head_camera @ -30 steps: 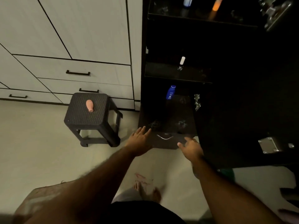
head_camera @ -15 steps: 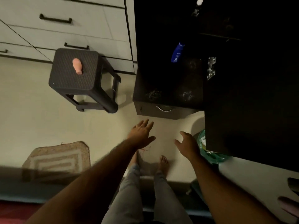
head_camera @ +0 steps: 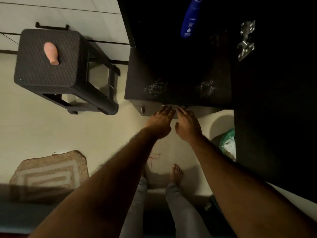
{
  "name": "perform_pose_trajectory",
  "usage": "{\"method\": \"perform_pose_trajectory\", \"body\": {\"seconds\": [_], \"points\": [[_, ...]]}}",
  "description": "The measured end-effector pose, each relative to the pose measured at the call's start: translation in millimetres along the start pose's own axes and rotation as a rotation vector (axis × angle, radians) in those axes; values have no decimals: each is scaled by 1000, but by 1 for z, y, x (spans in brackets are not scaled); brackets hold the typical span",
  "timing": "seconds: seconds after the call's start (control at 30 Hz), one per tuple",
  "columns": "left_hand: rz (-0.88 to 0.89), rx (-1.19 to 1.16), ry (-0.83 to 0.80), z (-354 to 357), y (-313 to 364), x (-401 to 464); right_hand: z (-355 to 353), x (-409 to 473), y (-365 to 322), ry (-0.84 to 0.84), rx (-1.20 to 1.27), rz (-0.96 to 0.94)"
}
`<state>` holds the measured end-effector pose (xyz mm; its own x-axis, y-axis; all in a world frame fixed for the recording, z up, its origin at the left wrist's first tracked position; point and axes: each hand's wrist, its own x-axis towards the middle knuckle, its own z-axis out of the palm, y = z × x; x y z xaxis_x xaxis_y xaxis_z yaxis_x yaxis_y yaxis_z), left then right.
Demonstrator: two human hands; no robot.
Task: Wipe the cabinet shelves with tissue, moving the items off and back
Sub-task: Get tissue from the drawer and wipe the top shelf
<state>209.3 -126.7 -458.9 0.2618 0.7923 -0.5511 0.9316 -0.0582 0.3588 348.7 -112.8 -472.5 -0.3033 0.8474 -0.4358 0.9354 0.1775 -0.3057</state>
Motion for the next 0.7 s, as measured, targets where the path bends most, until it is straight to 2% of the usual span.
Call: {"method": "perform_pose_trajectory", "body": {"seconds": [0.17, 0.27, 0.3, 0.37, 0.43, 0.47, 0.53, 0.63, 0.7], "points": [[-16, 14, 0, 16, -3, -15, 14, -13, -2, -68, 20, 14], [-18, -32, 187, 10, 6, -42, 3, -31, -4, -105, 27, 47], [-8, -28, 292, 7, 7, -53, -4, -39, -4, -34, 45, 58], [11, -14, 472, -1, 6, -71, -20, -55, -4, 216, 101, 52], [15, -9, 559, -10, 1, -75, -37, -61, -4, 433, 140, 40], [13, -9, 569, -15, -1, -73, -45, -58, -3, 478, 139, 42], [-8, -20, 501, -25, -2, -66, -52, -47, 3, 392, 93, 72], [-47, -56, 318, -20, -5, -58, -41, -41, 16, 101, -40, 86], [-36, -29, 294, -5, -5, -61, -26, -49, 24, 19, -104, 54]]}}
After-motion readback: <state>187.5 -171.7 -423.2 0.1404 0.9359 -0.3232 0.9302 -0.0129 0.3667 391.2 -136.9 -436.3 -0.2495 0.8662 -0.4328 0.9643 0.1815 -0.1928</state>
